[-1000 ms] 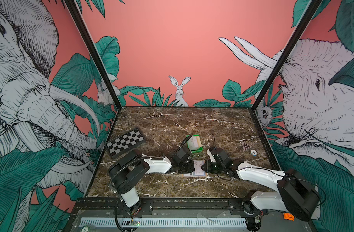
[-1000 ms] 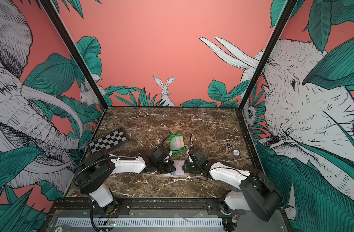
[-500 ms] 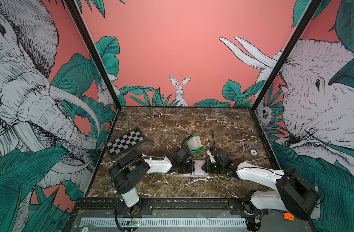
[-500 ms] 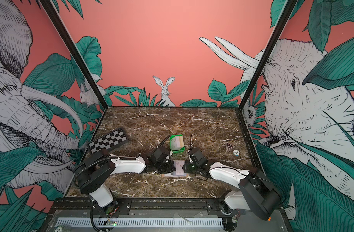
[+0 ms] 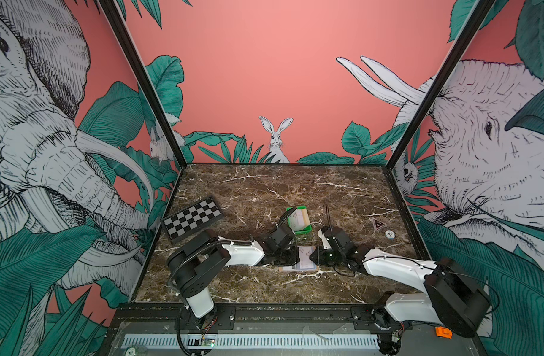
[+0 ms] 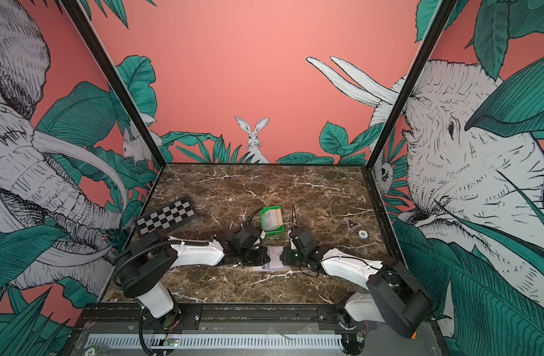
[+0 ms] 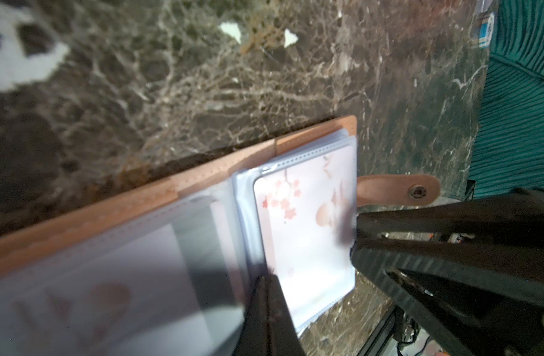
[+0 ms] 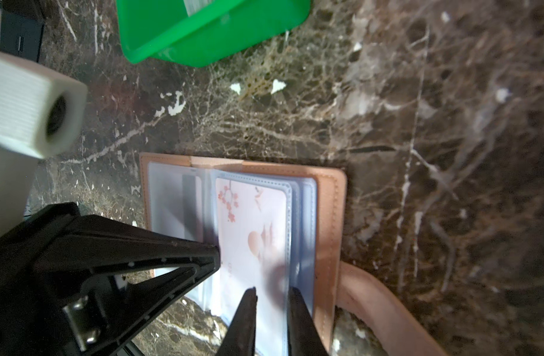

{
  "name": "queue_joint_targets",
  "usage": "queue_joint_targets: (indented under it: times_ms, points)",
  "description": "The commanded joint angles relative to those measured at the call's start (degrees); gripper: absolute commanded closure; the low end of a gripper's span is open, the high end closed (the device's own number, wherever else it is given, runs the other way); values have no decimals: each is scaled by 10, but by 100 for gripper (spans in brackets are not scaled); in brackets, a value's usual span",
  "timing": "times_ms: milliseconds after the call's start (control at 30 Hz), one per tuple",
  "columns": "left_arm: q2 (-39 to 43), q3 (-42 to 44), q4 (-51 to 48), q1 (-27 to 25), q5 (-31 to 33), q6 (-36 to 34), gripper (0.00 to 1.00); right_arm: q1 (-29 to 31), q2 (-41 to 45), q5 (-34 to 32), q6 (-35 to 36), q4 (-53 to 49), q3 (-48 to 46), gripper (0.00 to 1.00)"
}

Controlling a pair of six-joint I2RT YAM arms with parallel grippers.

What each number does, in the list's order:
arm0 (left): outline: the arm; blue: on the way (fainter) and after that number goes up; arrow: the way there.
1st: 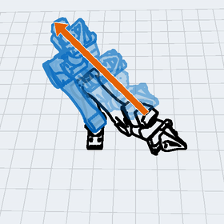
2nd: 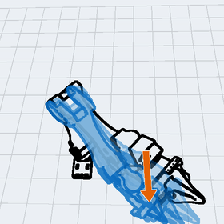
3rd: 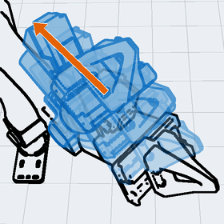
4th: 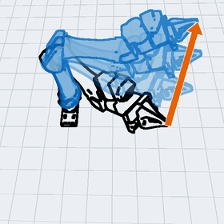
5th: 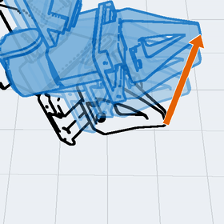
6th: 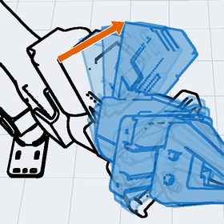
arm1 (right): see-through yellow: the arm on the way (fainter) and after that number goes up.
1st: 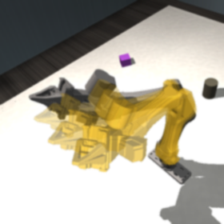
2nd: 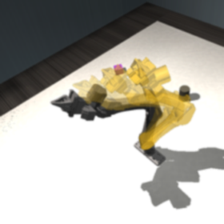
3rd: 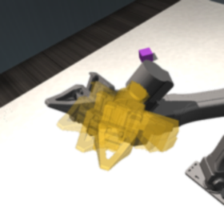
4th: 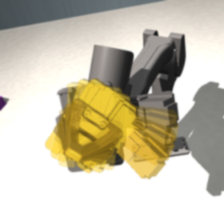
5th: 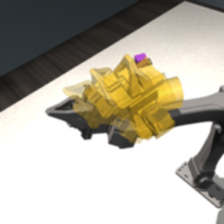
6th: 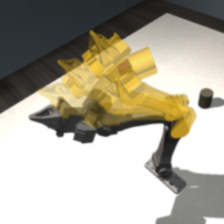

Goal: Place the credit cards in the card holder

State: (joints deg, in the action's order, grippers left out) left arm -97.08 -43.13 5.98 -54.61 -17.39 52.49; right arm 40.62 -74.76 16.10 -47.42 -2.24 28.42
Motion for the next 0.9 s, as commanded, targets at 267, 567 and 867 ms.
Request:
queue_joint_targets:
  times_ms: [267, 567, 867]
  points:
    - [-8, 3, 14, -6, -8, 12, 96, 4, 25, 17, 3, 25, -4, 81]
    - [6, 6, 24, -6, -12, 18, 95, 10, 28, 27, 6, 30, 5, 81]
    - [50, 20, 18, 0, 3, 10, 92, 26, 17, 17, 9, 11, 34, 78]
